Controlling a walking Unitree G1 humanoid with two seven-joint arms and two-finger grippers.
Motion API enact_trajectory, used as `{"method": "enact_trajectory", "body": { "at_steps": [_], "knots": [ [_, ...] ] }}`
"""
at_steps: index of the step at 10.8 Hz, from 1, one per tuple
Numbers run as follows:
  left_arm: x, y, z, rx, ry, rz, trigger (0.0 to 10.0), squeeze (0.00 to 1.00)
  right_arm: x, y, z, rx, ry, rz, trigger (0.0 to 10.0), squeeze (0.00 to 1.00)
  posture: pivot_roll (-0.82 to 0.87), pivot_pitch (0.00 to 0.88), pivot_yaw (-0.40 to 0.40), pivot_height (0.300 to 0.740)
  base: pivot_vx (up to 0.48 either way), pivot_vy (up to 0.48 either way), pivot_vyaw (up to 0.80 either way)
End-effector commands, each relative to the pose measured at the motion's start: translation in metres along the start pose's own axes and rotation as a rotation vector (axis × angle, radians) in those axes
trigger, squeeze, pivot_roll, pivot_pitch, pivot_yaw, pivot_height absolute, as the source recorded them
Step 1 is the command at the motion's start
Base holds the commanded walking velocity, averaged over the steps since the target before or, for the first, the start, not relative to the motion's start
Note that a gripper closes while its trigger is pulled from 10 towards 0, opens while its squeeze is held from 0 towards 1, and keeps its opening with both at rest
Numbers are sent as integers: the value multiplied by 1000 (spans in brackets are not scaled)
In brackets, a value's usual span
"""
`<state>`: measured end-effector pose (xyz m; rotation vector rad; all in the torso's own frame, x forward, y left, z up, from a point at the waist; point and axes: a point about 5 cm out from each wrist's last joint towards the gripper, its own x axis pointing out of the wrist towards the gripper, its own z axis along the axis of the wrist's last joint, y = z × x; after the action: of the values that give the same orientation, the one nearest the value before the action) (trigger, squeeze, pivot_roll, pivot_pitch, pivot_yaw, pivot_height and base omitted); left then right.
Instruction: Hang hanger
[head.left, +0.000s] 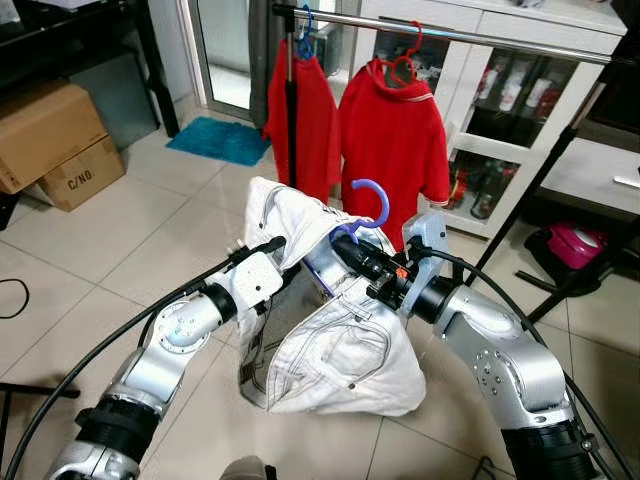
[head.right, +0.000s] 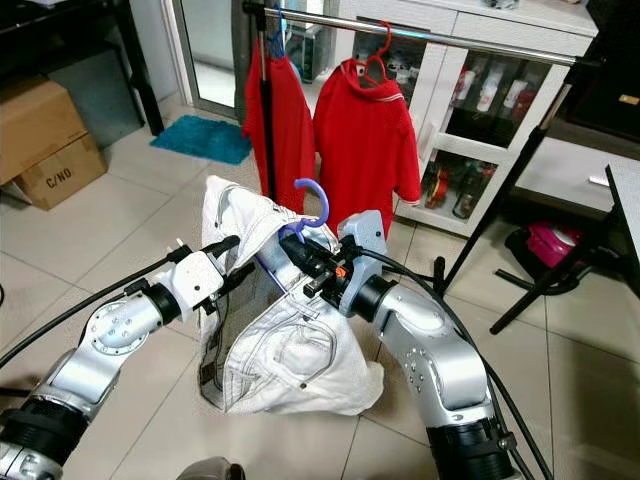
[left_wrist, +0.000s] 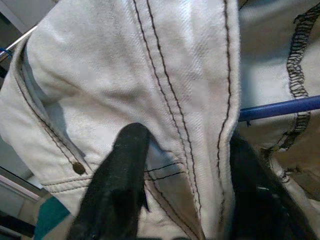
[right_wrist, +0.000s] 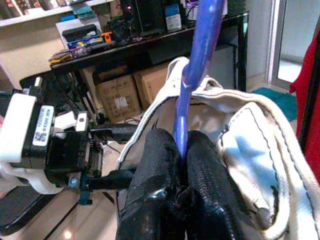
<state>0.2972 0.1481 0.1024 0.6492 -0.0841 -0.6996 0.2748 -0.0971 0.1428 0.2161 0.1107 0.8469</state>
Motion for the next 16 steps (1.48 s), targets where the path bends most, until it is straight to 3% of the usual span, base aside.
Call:
{"method": "enact_trajectory", "body": {
  "at_steps": [1,8,11,12,14,15,16],
  "knots": [
    [1,8,3,17,-14,25,0,0,1,1,19,-42,-85,21,0,0,12,0,-6,740,0,0,0],
    [-1,7,4,-16,-45,16,0,0,1,1,15,-50,-73,24,0,0,16,0,-5,740,0,0,0],
    [-21,16,-2,-72,11,-120,0,0,-1,-3,11,-92,-31,2,0,0,20,0,-12,740,0,0,0],
    [-47,43,0,-152,68,-209,0,0,-3,-4,6,-140,24,33,0,0,33,0,-26,740,0,0,0],
    [-65,81,13,-181,73,-196,0,0,-6,-4,2,-174,78,93,0,0,39,0,-34,740,0,0,0],
    [-83,116,26,-155,113,-176,0,0,-11,-2,1,-202,138,179,0,0,39,0,-36,740,0,0,0],
    [-91,138,29,-92,161,-132,0,0,-17,2,-3,-216,187,250,0,0,38,0,-35,740,0,0,0]
  ]
}}
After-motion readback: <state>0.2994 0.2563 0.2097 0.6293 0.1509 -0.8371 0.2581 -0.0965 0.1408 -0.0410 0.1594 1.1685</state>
